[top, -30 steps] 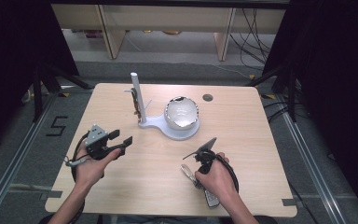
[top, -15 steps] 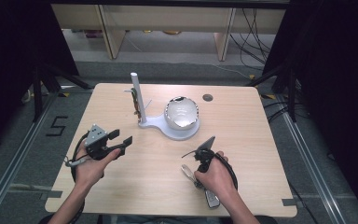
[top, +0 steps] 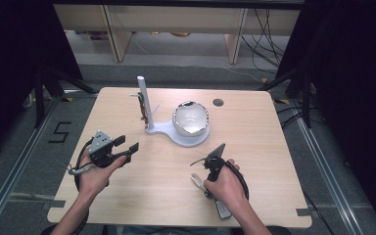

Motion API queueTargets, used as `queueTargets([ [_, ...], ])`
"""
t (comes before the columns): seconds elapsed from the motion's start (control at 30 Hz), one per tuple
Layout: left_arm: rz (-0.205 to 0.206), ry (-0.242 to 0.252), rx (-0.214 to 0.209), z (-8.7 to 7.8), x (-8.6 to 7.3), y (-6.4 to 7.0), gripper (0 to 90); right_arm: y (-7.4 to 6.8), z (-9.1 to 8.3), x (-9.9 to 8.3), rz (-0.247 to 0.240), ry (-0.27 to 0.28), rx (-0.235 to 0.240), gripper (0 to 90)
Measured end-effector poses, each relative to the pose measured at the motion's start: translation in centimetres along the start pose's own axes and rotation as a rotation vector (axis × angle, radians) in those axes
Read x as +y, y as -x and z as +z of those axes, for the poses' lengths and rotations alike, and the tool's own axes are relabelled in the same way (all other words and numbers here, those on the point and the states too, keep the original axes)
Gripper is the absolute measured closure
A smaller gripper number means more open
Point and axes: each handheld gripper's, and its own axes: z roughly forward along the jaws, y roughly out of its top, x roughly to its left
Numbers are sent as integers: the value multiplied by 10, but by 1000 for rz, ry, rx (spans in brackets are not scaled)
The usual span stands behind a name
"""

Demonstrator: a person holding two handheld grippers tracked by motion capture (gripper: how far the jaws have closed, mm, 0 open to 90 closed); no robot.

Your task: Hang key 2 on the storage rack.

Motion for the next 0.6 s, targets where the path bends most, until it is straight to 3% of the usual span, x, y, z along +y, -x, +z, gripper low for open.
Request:
queueTargets([
  [0.13,-2,0,-4,0,-1,1,382,-1,0,2,-5,-5,-10,706],
  [0.33,2,-1,-4,0,-1,1,383,3,0,2,-16,7,21,712],
  [0.47,3,3,-2,-1,-1,0,384,8,0,-2,-23,65,70,714],
  [0.53,4,4,-3,0,-1,0,385,11,-1,-3,-42,66,96,715],
  [0.6,6,5,-5,0,-1,1,385,15,2,-6,-72,145,94,746],
])
